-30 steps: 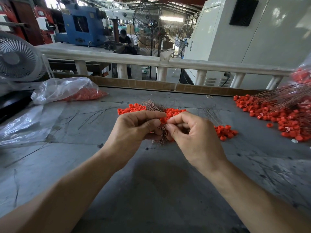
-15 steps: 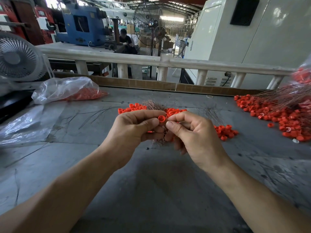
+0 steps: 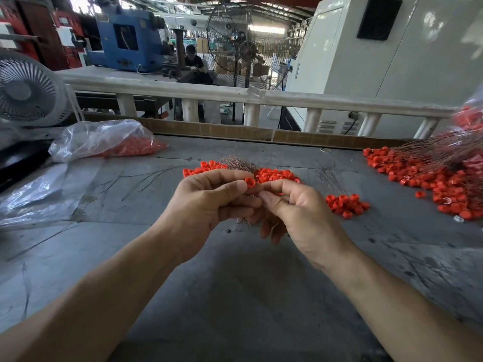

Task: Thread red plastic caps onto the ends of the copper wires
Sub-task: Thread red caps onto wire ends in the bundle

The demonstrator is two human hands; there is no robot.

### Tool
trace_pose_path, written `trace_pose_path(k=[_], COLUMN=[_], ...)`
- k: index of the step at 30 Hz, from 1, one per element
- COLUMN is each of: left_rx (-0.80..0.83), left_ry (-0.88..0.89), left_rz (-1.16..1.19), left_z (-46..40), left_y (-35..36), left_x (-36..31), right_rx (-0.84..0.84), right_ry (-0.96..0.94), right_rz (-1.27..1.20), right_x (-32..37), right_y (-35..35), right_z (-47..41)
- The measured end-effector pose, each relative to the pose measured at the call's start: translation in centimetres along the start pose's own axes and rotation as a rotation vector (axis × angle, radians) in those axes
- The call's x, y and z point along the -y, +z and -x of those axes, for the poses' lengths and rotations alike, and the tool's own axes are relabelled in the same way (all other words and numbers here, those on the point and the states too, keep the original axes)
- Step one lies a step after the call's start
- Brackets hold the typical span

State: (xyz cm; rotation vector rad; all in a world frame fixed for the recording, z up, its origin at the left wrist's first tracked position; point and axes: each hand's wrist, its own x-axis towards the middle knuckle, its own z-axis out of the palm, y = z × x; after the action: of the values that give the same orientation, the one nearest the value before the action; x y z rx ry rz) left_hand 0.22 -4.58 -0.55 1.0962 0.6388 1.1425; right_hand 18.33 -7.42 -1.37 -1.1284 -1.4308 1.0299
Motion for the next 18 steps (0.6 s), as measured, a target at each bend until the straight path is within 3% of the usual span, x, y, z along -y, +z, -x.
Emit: trace_pose_path(k=[2,7,9,13,18], left_rx=[-0.014,-0.065,-0.072,-0.082,-0.089], left_ry=[-0.013,-0.032,-0.039,-0.050,-0.051], left_rz=[0.004,0.018,0.020,0.006,-0.005], left_z=[-0.1,-0.1,-0.1,0.0,0.1], left_y=[-0.1,-0.4,-0.5,-0.3,-0.1], left_x=[0.0,-0.2,-0.2,-0.1,0.0], right_rx=[-0.031,-0.360,-0.418,-0.342,-0.265], right_ry=[-0.003,-0.057,-0.044,0.032,0.018], right_rz=[0.059,0.450,0.605,0.789,0.820], right_x=[-0.1,-0.7,-1.1,-1.9,-2.6], right_y=[-0.3,-3.5,-4.8,-5.3,-4.3], right_z=[-0.2,-1.4,-1.7,-1.8,-2.0])
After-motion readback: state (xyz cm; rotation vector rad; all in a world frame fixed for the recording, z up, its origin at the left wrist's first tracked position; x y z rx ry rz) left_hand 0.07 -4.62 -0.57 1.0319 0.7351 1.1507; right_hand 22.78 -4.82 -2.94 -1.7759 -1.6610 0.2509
